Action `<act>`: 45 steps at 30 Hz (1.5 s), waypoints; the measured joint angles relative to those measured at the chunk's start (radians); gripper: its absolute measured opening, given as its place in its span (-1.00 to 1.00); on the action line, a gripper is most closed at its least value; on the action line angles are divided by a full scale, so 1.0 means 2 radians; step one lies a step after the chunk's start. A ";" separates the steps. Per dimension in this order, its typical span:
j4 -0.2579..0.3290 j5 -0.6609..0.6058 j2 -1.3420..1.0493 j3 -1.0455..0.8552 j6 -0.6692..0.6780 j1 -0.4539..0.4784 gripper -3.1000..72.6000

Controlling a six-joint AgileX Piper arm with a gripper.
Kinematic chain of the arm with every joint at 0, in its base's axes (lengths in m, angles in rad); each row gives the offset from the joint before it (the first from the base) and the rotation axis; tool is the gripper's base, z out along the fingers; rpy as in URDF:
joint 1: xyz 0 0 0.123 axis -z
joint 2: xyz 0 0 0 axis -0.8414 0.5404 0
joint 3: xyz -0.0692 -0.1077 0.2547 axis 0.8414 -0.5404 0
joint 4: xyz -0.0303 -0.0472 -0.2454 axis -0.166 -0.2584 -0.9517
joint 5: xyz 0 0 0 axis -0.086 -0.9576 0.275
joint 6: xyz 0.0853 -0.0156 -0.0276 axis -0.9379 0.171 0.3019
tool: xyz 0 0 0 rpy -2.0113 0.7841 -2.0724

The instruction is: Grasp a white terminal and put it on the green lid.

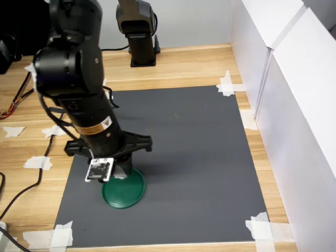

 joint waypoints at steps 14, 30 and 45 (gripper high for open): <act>0.002 0.036 0.025 0.000 0.025 -0.001 -0.19; 0.002 0.045 0.031 0.000 0.039 -0.001 0.45; 0.000 0.121 -0.097 -0.071 0.021 -0.001 -0.09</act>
